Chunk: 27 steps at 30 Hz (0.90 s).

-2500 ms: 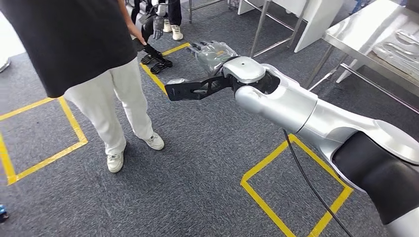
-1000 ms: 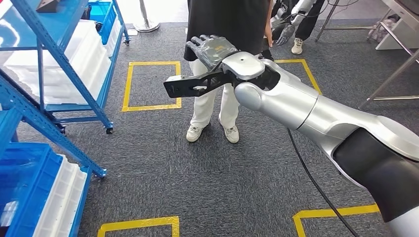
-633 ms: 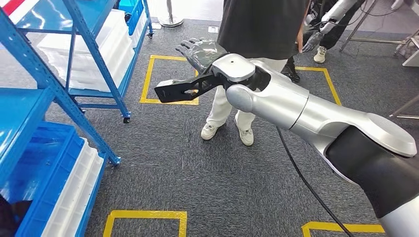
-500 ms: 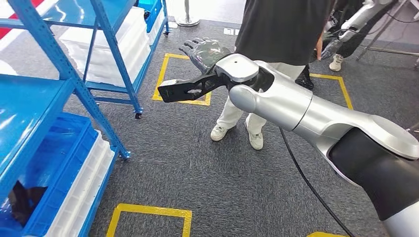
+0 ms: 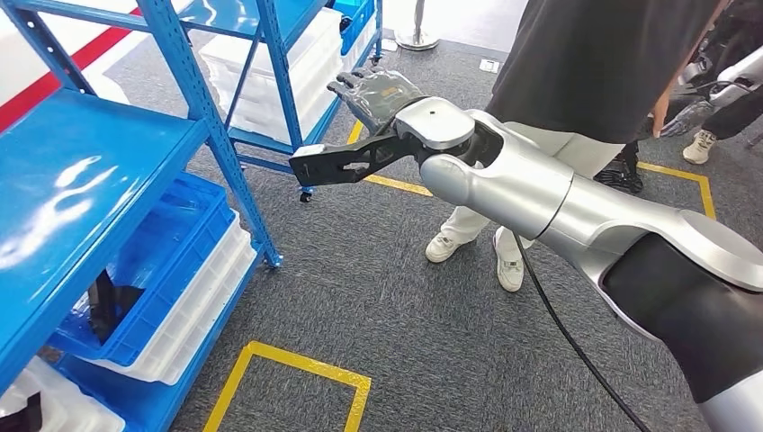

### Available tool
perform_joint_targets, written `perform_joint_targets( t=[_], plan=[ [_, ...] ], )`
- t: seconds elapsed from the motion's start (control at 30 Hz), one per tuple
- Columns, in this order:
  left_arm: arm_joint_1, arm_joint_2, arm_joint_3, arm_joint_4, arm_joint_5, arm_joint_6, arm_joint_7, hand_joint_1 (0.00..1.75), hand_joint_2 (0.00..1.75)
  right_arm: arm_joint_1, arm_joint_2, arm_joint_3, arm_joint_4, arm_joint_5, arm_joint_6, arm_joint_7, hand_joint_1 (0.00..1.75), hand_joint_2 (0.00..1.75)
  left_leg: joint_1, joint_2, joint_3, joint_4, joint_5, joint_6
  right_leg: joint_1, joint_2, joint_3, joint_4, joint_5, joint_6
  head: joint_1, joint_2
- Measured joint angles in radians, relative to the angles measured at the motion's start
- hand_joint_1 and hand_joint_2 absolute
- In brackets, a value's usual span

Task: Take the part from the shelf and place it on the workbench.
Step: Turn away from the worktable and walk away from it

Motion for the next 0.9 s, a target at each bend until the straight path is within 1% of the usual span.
perform_joint_targets(
  t=[0.03, 0.07, 0.1, 0.13, 0.17, 0.2, 0.23, 0.27, 0.3, 0.33, 0.37, 0.4, 0.43, 0.47, 0.5, 0.53, 0.57, 0.6, 0.63, 0.67, 0.7, 0.73, 0.77, 0.8, 0.83, 0.87, 0.9],
  plan=[
    [0.0, 0.0, 0.0, 0.0, 0.0, 0.001, 0.0, 0.0, 0.0, 0.003, -0.001, 0.0, 0.0, 0.0, 0.0, 0.0, 0.0, 0.0, 0.004, 0.005, -0.015, 0.044, -0.018, -0.005, 0.0, -0.014, -0.002, 0.001, 0.0, 0.001, -0.002, 0.0],
    [0.001, 0.0, 0.0, 0.0, 0.0, 0.002, 0.001, 0.0, 0.0, 0.006, -0.001, 0.001, 0.0, 0.0, 0.0, 0.0, 0.0, 0.0, 0.009, 0.007, -0.017, 0.061, -0.019, -0.01, -0.001, -0.029, -0.003, 0.003, 0.0, 0.002, -0.005, 0.0],
    [0.002, 0.0, 0.0, 0.0, 0.0, 0.002, 0.002, 0.0, 0.0, 0.008, -0.002, 0.001, 0.0, -0.001, 0.0, 0.0, 0.0, 0.0, 0.013, 0.012, -0.001, 0.043, -0.004, -0.015, -0.003, -0.042, -0.004, 0.006, -0.002, 0.005, -0.008, 0.0],
    [0.002, 0.0, 0.0, 0.0, 0.0, 0.003, 0.002, 0.0, 0.0, 0.009, -0.002, 0.001, 0.0, 0.0, 0.0, 0.0, 0.0, 0.0, 0.016, 0.025, 0.032, -0.008, 0.023, -0.02, -0.005, -0.054, -0.005, 0.012, -0.005, 0.01, -0.012, 0.0],
    [0.002, 0.0, 0.0, 0.0, 0.0, 0.004, 0.002, 0.0, 0.0, 0.008, -0.002, 0.0, 0.0, 0.0, 0.0, 0.0, 0.0, 0.0, 0.015, 0.051, 0.071, -0.07, 0.043, -0.025, -0.006, -0.066, -0.007, 0.02, -0.011, 0.016, -0.016, 0.0],
    [0.001, -0.001, 0.0, 0.0, 0.0, 0.006, 0.002, 0.0, 0.0, 0.007, -0.002, 0.0, -0.001, 0.0, 0.0, 0.0, 0.0, 0.0, 0.014, 0.076, 0.102, -0.124, 0.058, -0.023, -0.006, -0.075, -0.009, 0.03, -0.017, 0.024, -0.02, 0.0],
    [0.002, -0.002, 0.0, 0.0, 0.0, 0.009, 0.003, 0.0, 0.0, 0.006, -0.002, 0.0, -0.001, 0.0, 0.0, 0.0, 0.0, 0.0, 0.011, 0.094, 0.121, -0.158, 0.063, -0.016, -0.005, -0.083, -0.011, 0.037, -0.022, 0.03, -0.022, 0.0],
    [0.002, -0.003, 0.0, 0.0, 0.0, 0.011, 0.003, 0.0, 0.0, 0.005, -0.002, 0.0, -0.002, 0.0, -0.001, 0.0, 0.0, 0.0, 0.007, 0.103, 0.126, -0.171, 0.06, -0.007, -0.003, -0.091, -0.012, 0.042, -0.026, 0.035, -0.022, 0.0],
    [0.002, -0.004, 0.0, 0.0, 0.0, 0.012, 0.004, 0.0, 0.0, 0.004, -0.001, 0.0, -0.003, 0.0, -0.001, 0.001, 0.0, 0.0, 0.004, 0.095, 0.124, -0.171, 0.063, 0.005, -0.002, -0.098, -0.012, 0.045, -0.027, 0.039, -0.021, 0.0],
    [0.002, -0.004, 0.0, 0.0, 0.0, 0.013, 0.005, 0.0, 0.0, 0.003, 0.001, 0.0, -0.004, 0.0, -0.001, 0.0, 0.0, 0.0, 0.003, 0.083, 0.121, -0.17, 0.064, 0.013, -0.003, -0.106, -0.012, 0.044, -0.028, 0.042, -0.019, 0.0],
    [0.002, -0.005, 0.0, 0.0, 0.0, 0.013, 0.005, 0.0, 0.0, 0.002, 0.001, 0.0, -0.006, 0.0, -0.001, 0.0, 0.0, 0.0, 0.003, 0.072, 0.119, -0.171, 0.067, 0.02, -0.006, -0.101, -0.014, 0.049, -0.035, 0.047, -0.017, 0.0],
    [0.002, -0.005, 0.0, 0.0, 0.0, 0.013, 0.006, 0.0, 0.0, 0.002, 0.0, -0.001, -0.006, 0.0, -0.001, 0.0, 0.0, 0.0, 0.004, 0.059, 0.118, -0.172, 0.07, 0.026, -0.01, -0.086, -0.021, 0.068, -0.053, 0.051, -0.015, 0.0],
    [0.001, -0.005, 0.0, 0.0, 0.0, 0.013, 0.006, 0.0, 0.0, 0.001, -0.001, -0.001, -0.007, 0.0, -0.001, 0.0, 0.0, 0.0, 0.004, 0.047, 0.116, -0.172, 0.073, 0.032, -0.012, -0.064, -0.037, 0.109, -0.081, 0.055, -0.013, 0.0],
    [0.0, -0.005, 0.0, 0.0, 0.0, 0.013, 0.006, 0.0, 0.0, 0.002, -0.004, -0.001, -0.007, 0.001, -0.001, 0.0, 0.0, 0.0, 0.004, 0.033, 0.114, -0.173, 0.075, 0.036, -0.014, -0.037, -0.061, 0.17, -0.117, 0.057, -0.01, 0.0],
    [0.0, -0.005, 0.0, 0.0, 0.0, 0.013, 0.006, 0.0, 0.0, 0.004, -0.007, -0.001, -0.007, 0.001, 0.0, 0.0, 0.0, 0.0, 0.003, 0.02, 0.113, -0.173, 0.077, 0.04, -0.015, -0.02, -0.091, 0.24, -0.151, 0.058, -0.009, 0.0],
    [0.0, -0.006, 0.0, 0.0, 0.0, 0.013, 0.006, 0.0, 0.0, 0.007, -0.009, 0.0, -0.006, 0.001, 0.0, 0.0, 0.0, 0.0, 0.002, 0.005, 0.112, -0.173, 0.079, 0.043, -0.014, -0.011, -0.117, 0.302, -0.174, 0.056, -0.008, 0.0],
    [0.001, -0.006, 0.0, 0.0, 0.0, 0.013, 0.006, 0.0, 0.0, 0.011, -0.011, 0.0, -0.006, 0.001, 0.0, 0.0, 0.0, 0.0, 0.0, -0.011, 0.111, -0.172, 0.081, 0.045, -0.013, -0.007, -0.133, 0.336, -0.179, 0.053, -0.006, 0.0],
    [0.002, -0.006, 0.0, 0.0, 0.0, 0.013, 0.006, 0.0, 0.0, 0.013, -0.012, 0.0, -0.006, 0.001, 0.0, 0.0, 0.0, 0.0, -0.003, -0.027, 0.111, -0.172, 0.083, 0.047, -0.012, -0.003, -0.131, 0.332, -0.163, 0.047, -0.005, 0.0],
    [0.002, -0.006, 0.0, 0.0, 0.001, 0.013, 0.006, 0.0, 0.0, 0.013, -0.012, 0.0, -0.006, 0.001, 0.0, 0.0, 0.0, 0.0, -0.005, -0.043, 0.111, -0.172, 0.085, 0.048, -0.01, 0.005, -0.113, 0.289, -0.13, 0.038, -0.004, 0.0],
    [0.002, -0.007, 0.0, 0.0, 0.001, 0.013, 0.006, 0.0, 0.0, 0.011, -0.012, 0.0, -0.006, 0.001, 0.0, 0.0, 0.0, 0.0, -0.005, -0.058, 0.11, -0.173, 0.087, 0.048, -0.007, 0.023, -0.083, 0.223, -0.09, 0.028, -0.003, 0.0],
    [0.001, -0.009, 0.0, 0.0, 0.001, 0.013, 0.006, 0.0, 0.0, 0.008, -0.012, -0.001, -0.007, 0.001, 0.0, 0.0, 0.0, 0.0, -0.007, -0.073, 0.109, -0.172, 0.09, 0.046, -0.005, 0.048, -0.054, 0.157, -0.059, 0.016, -0.004, 0.0],
    [0.001, -0.011, 0.0, 0.0, 0.001, 0.014, 0.006, 0.0, 0.0, 0.005, -0.012, -0.001, -0.007, 0.001, 0.0, 0.0, 0.0, 0.0, -0.005, -0.086, 0.106, -0.172, 0.093, 0.042, -0.003, 0.069, -0.031, 0.104, -0.039, 0.008, -0.006, 0.0],
    [0.001, -0.014, 0.0, -0.001, 0.001, 0.014, 0.006, 0.0, 0.0, 0.003, -0.012, -0.001, -0.007, 0.001, 0.0, 0.0, 0.0, 0.0, -0.002, -0.099, 0.102, -0.172, 0.097, 0.037, -0.001, 0.082, -0.019, 0.075, -0.033, 0.002, -0.006, 0.0],
    [0.002, -0.016, 0.0, -0.001, 0.001, 0.014, 0.006, 0.0, 0.0, 0.001, -0.012, -0.001, -0.007, 0.001, 0.0, 0.0, 0.0, 0.0, 0.001, -0.111, 0.096, -0.173, 0.102, 0.03, 0.0, 0.082, -0.015, 0.064, -0.035, -0.001, -0.005, 0.0],
    [0.002, -0.017, 0.0, -0.001, 0.001, 0.013, 0.007, 0.0, 0.0, -0.001, -0.011, -0.001, -0.008, 0.001, 0.0, 0.0, 0.0, 0.0, 0.004, -0.124, 0.092, -0.177, 0.108, 0.022, 0.002, 0.07, -0.012, 0.054, -0.033, -0.001, -0.003, 0.0],
    [0.004, -0.017, 0.0, -0.001, 0.001, 0.013, 0.007, 0.0, 0.0, -0.002, -0.009, -0.001, -0.01, 0.001, 0.0, 0.0, 0.0, 0.0, 0.003, -0.121, 0.087, -0.178, 0.109, 0.016, 0.001, 0.055, -0.008, 0.042, -0.028, 0.0, -0.001, 0.0],
    [0.004, -0.017, 0.0, -0.001, 0.001, 0.013, 0.007, 0.0, 0.0, -0.002, -0.006, -0.001, -0.012, 0.001, -0.001, 0.0, 0.0, 0.0, -0.001, -0.095, 0.08, -0.171, 0.102, 0.011, 0.0, 0.041, -0.003, 0.026, -0.02, 0.002, -0.002, 0.0]
  ],
)
